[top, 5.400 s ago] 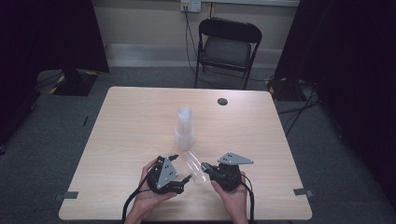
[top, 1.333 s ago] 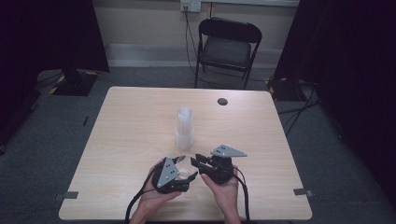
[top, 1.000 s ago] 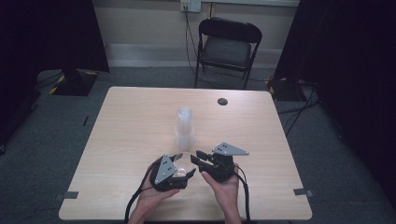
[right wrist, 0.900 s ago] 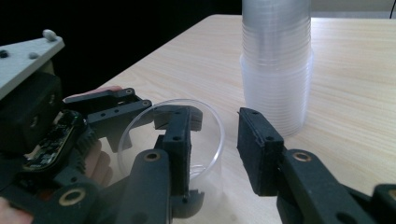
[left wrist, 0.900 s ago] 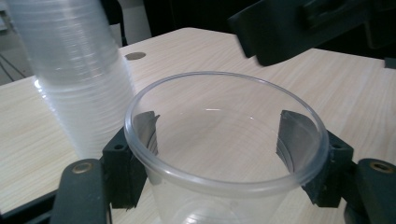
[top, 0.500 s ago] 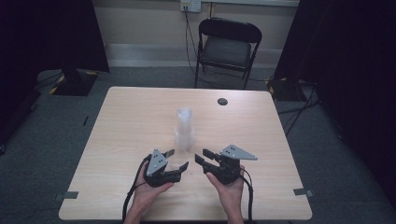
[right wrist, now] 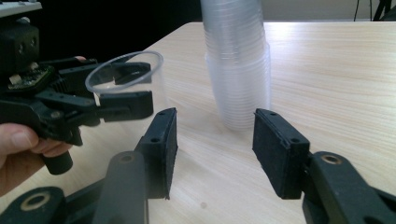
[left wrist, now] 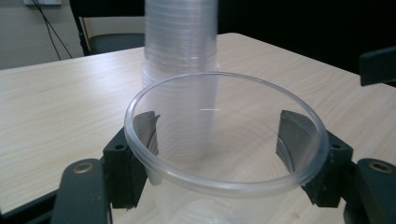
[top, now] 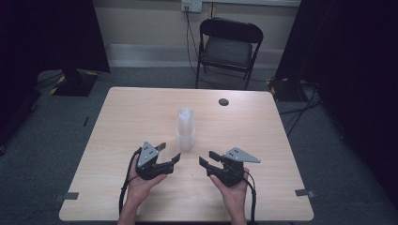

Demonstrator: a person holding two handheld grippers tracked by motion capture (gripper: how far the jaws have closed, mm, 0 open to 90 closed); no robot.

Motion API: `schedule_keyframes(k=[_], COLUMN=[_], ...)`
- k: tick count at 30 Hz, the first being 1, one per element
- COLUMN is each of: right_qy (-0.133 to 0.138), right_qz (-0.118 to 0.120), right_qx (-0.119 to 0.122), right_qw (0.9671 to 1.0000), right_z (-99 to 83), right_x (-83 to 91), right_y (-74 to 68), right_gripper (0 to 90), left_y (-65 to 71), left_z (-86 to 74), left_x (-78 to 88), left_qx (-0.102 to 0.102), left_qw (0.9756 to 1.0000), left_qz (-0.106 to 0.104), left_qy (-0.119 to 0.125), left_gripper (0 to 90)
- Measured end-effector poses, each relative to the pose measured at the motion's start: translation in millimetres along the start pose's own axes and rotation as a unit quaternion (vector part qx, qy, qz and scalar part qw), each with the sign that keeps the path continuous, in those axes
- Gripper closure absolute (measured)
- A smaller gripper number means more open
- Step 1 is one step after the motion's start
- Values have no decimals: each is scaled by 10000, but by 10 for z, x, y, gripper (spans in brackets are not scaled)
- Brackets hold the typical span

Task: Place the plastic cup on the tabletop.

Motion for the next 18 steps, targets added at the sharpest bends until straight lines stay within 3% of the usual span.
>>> schedule_keyframes(k=[4, 6, 18], right_qy=[31, -6, -19], right_qz=[-17, -24, -65], right_qx=[-27, -22, -104], right_qw=[10000, 10000, 9999], right_z=[-7, -22, -85], right_x=[-10, -14, 17], right_y=[27, 30, 118], right_gripper=[498, 496, 490], left_y=[-105, -169, -452], left_z=[79, 115, 276], left_x=[-6, -15, -156], left_qx=[54, 176, 122], left_qw=[9999, 9997, 9988], left_qz=[104, 142, 478], left_qy=[105, 93, 27], left_gripper=[293, 294, 292])
Point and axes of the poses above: each handheld gripper's, and its own axes: x roughly backward along the jaws, z roughly out of its top, y roughly to its right, the point moved 9 cm from there along -x, roughly forward along the jaws, and after that the axes turned 4 degrees about x, right-handed, at the moved point
